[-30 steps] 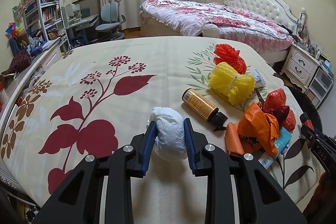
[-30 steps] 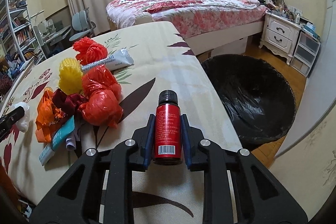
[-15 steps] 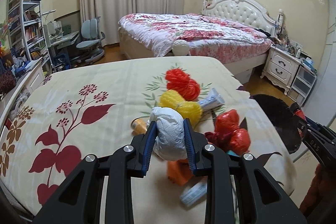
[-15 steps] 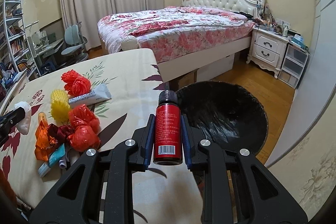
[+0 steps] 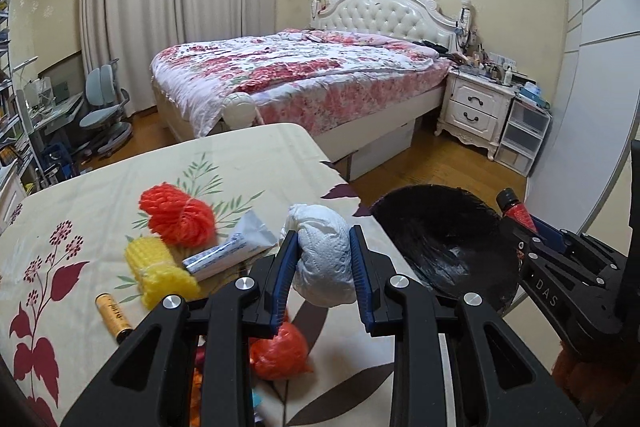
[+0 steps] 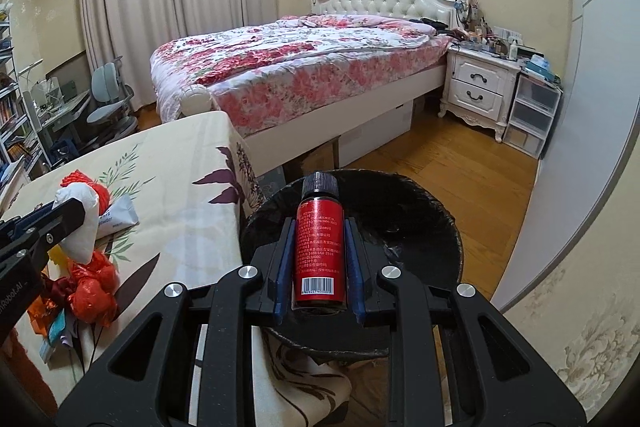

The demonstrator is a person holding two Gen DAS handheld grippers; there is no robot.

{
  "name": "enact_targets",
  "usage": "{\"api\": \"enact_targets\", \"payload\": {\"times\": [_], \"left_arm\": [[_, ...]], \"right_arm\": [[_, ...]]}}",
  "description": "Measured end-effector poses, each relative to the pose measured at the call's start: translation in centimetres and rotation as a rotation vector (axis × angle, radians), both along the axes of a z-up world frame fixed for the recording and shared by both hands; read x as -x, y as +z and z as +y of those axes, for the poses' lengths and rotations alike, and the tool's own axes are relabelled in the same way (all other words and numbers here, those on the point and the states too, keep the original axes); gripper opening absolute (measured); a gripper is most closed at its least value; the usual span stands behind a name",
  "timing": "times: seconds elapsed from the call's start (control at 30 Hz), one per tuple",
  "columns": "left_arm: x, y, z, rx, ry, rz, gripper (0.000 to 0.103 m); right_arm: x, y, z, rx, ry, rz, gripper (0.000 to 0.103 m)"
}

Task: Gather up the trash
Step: 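Carry tissue and spray can over the black bin and open both grippers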

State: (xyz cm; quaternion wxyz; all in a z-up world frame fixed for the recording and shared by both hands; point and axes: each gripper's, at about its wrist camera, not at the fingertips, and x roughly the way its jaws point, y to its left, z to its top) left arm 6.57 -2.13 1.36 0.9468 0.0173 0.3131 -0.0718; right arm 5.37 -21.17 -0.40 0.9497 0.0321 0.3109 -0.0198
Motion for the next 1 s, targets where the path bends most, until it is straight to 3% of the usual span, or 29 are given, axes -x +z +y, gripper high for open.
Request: {"api": "enact_targets", "payload": {"times": [0.5, 1.0], "left_arm": [[-5.5, -2.2, -6.1, -0.076, -0.055, 0.022, 0.029], [-9.1, -4.3, -8.9, -0.098, -0.077, 0.089, 0.03]], "right_arm": [[-3.2, -2.1, -3.6, -0.015, -0.078, 0.051, 0.023], [-5.5, -3.5, -5.9, -0.044, -0.122, 0.094, 0.023]]}}
